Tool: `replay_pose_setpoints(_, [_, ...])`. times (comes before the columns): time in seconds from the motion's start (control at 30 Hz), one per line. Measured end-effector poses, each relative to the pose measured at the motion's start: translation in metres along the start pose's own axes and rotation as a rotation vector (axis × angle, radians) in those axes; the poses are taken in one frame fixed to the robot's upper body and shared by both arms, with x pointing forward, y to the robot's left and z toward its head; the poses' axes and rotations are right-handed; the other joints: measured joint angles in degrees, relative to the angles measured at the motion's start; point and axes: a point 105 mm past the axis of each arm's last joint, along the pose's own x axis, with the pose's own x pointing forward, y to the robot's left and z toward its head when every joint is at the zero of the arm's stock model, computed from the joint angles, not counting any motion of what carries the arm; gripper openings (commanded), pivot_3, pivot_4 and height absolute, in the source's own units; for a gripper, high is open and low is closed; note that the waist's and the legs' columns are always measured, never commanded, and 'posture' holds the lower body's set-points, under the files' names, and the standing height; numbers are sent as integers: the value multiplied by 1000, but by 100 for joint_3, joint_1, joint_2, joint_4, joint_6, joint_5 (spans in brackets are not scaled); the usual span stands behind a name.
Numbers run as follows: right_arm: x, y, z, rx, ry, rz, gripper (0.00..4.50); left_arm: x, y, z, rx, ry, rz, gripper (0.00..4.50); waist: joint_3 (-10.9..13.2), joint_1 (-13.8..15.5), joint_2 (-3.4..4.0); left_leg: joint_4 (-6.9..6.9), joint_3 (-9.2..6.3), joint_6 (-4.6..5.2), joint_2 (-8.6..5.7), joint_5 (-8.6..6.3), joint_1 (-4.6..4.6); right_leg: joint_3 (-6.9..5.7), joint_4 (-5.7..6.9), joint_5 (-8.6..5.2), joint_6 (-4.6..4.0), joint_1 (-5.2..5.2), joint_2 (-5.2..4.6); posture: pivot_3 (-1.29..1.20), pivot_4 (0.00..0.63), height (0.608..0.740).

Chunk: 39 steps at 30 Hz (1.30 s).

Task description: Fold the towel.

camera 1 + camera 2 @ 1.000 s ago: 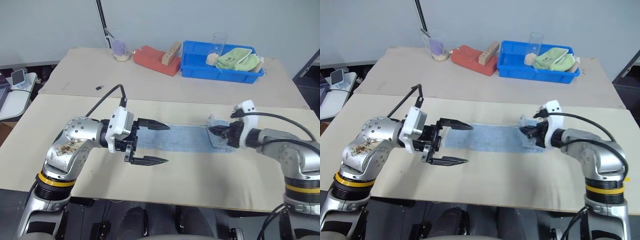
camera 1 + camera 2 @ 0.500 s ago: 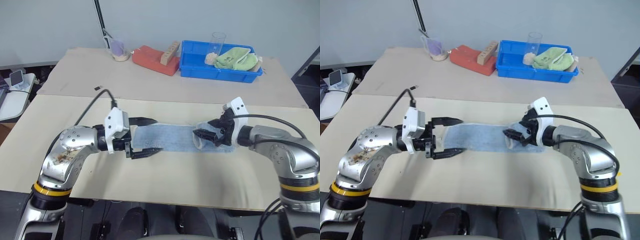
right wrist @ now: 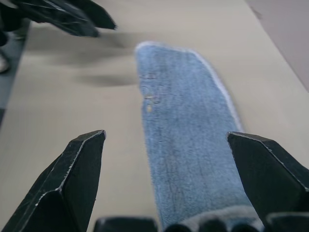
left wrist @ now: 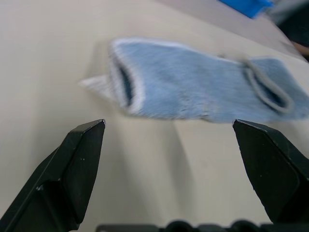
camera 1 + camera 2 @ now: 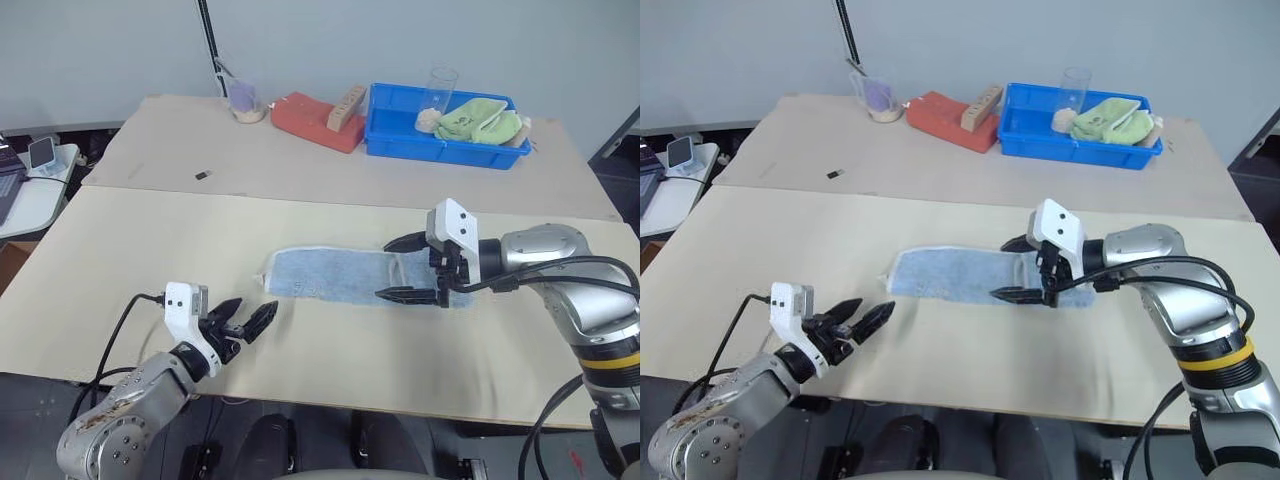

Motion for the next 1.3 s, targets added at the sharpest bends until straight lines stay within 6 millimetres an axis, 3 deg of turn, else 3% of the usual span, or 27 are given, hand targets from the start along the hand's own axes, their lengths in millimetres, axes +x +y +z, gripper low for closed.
replay_pose_setpoints(0.1, [-1,-1,1,-12,3,19,4453,9,-3,-7,-48,25,33,4500,0,1,-1,0,-1,0,-1,0,-1,-1,2,2,-4,-2,2,0,150,689])
replay_pose_setpoints(0.37, [-5,-12,7,-61,23,21,4453,50,-14,3,-181,2,81,4500,-2,0,-2,2,-3,0,-4,0,-1,-2,1,5,-9,2,4,0,150,689])
replay_pose_setpoints(0.47, [-6,-12,6,-60,28,23,4500,59,-16,3,-217,0,113,3666,-3,19,0,6,-4,0,-8,0,-1,-2,1,5,-9,5,1,0,150,689])
replay_pose_setpoints(0.7, [-10,-13,7,-68,40,10,4500,71,-8,1,-245,24,151,258,-3,12,-1,8,-6,0,-9,0,-7,-4,-3,5,-8,5,1,0,150,689])
replay_pose_setpoints(0.73, [-10,-14,7,-70,40,6,4500,72,-7,0,-245,27,151,11,-3,9,-2,8,-7,0,-9,0,-9,-4,-3,5,-8,3,1,0,150,689])
replay_pose_setpoints(0.93, [-25,-14,1,-55,76,-53,4500,79,-17,16,-48,10,68,11,-3,17,-2,9,-9,0,-10,0,-18,-10,-3,5,-9,-4,2,0,150,689])
replay_pose_setpoints(1.07, [-49,-18,-9,-16,126,-143,4500,84,-43,32,134,-17,-85,11,-3,14,-3,9,-7,0,-9,0,-20,-8,-5,5,-9,-4,0,0,150,689])
replay_pose_setpoints(1.2, [-94,-5,-30,82,256,-244,4500,93,-115,36,396,17,-460,11,-3,139,-1,11,-13,1,-18,-1,-32,-12,-18,3,-8,-5,0,0,150,689])
replay_pose_setpoints(1.3, [-107,6,-30,113,277,-278,4500,102,-153,30,473,28,-644,11,-5,88,1,10,-6,7,-16,-4,-29,-3,-25,3,-5,-1,2,0,150,689])
